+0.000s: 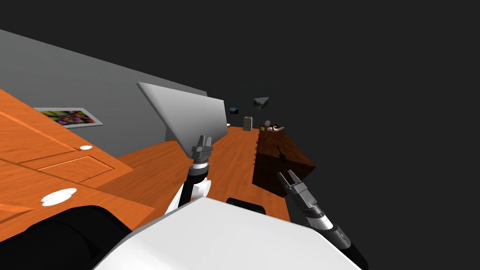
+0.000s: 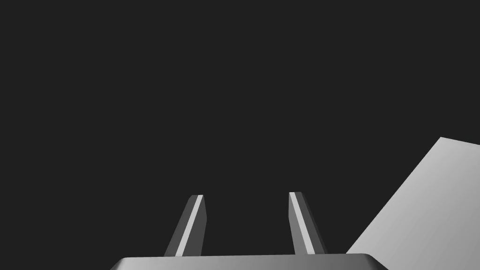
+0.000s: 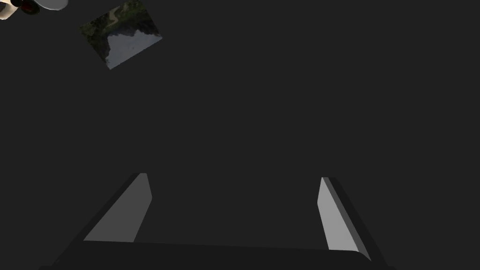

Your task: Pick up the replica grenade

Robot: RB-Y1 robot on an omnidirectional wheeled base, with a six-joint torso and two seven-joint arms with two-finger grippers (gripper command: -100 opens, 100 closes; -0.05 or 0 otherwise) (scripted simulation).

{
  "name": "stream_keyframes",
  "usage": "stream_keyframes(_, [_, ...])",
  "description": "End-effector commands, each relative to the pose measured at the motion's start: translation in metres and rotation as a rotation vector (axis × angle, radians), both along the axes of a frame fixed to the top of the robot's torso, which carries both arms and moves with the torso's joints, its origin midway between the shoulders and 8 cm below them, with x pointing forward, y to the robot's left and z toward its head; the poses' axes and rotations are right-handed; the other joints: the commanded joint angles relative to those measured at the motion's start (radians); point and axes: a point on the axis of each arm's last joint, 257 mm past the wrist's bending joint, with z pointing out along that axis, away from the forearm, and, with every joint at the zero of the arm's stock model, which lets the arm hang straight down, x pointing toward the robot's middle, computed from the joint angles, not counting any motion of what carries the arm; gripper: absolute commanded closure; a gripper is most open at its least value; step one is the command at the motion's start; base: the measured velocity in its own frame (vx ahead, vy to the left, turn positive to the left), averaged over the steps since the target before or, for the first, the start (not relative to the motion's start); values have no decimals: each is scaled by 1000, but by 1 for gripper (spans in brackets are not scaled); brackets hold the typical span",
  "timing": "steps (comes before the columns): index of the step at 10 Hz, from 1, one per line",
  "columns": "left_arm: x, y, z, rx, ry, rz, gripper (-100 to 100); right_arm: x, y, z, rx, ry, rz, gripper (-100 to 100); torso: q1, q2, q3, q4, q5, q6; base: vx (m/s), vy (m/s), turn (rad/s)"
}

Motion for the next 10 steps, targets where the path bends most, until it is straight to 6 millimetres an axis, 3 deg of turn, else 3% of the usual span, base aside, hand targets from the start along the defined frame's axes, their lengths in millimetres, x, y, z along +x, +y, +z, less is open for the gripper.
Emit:
stream_keyframes(1, [0,0,0,0,0,0,0,-4,3,-11,-63,10,10,-100,0,0,0,0,0,0,-29,87,-64])
stream_keyframes(3, [0,0,0,0,0,0,0,-21,7,-44,-206,51,40,-100,-2,-1,0,0,0,0,-30,89,-110])
stream_keyframes(4, [0,0,0,0,0,0,0,-21,8,-46,-225,50,42,-100,-1,-1,0,0,0,0,-14,81,-41])
stream_keyframes(6, [0,0,0,0,0,0,0,-42,9,-81,-373,89,87,-100,-2,-3,-1,0,0,0,3,76,-71])
stream_keyframes(7, [0,0,0,0,0,0,0,-42,9,-82,-386,88,89,-100,-2,-3,-2,-1,0,0,11,66,-33])
stream_keyframes(9, [0,0,0,0,0,0,0,-65,5,-114,-528,123,148,-100,-3,-4,-2,-1,-1,-1,27,73,-37])
stream_keyframes(10, [0,0,0,0,0,0,0,-66,6,-117,-553,121,154,-100,-3,-6,-3,-1,-1,-1,34,66,-13])
